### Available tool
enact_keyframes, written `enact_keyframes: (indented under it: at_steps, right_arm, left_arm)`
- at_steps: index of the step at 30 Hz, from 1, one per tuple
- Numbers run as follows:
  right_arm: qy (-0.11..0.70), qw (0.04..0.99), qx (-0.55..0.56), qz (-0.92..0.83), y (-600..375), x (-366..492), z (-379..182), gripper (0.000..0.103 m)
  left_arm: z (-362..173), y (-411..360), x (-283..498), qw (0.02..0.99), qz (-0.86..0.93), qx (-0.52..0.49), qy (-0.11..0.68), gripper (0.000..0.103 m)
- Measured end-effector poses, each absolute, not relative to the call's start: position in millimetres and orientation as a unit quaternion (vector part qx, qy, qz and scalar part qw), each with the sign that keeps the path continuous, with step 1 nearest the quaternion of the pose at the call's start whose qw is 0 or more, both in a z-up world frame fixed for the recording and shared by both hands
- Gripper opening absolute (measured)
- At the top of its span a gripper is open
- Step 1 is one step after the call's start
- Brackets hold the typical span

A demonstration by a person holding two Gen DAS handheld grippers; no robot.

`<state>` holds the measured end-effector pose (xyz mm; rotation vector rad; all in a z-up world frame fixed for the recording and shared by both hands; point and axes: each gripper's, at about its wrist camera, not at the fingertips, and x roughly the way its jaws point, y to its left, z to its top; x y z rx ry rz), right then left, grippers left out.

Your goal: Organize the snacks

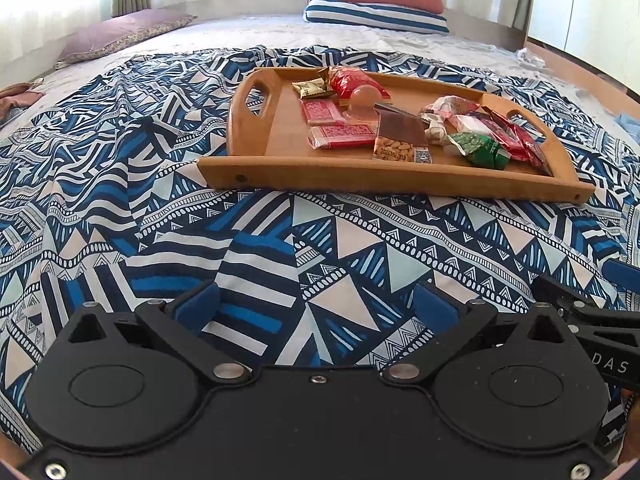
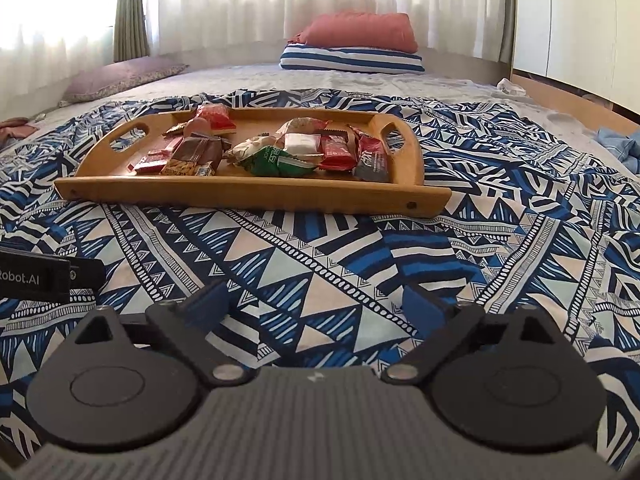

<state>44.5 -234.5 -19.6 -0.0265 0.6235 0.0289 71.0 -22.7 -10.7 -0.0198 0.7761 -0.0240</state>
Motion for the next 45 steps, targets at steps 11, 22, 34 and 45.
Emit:
enact_keyframes:
  at_steps: [11, 22, 34, 45]
  right_arm:
    - [0.31, 0.95, -0.015, 0.017, -234.0, 46.8, -21.6, 0.102]
    - [0.31, 0.95, -0.018, 0.018, -233.2, 46.8, -22.8, 0.102]
    - [0.309, 0.951, -0.02, 0.018, -233.1, 46.1, -22.5, 0.102]
    - [0.309, 0.951, -0.02, 0.018, -232.9, 46.3, -22.5, 0.102]
  left_arm:
    - [-13.1, -26.7, 66.9, 0.931, 0.003, -0.003, 0.364, 0.103]
    - [-12.9, -24.9, 69.0, 0.929, 0.001, -0.008, 0.37, 0.103]
    - [-12.7, -26.8, 71.2, 0.926, 0.004, -0.003, 0.377, 0.103]
    - [-12.8, -27.3, 71.6, 0.926, 0.004, -0.002, 0.378, 0.103]
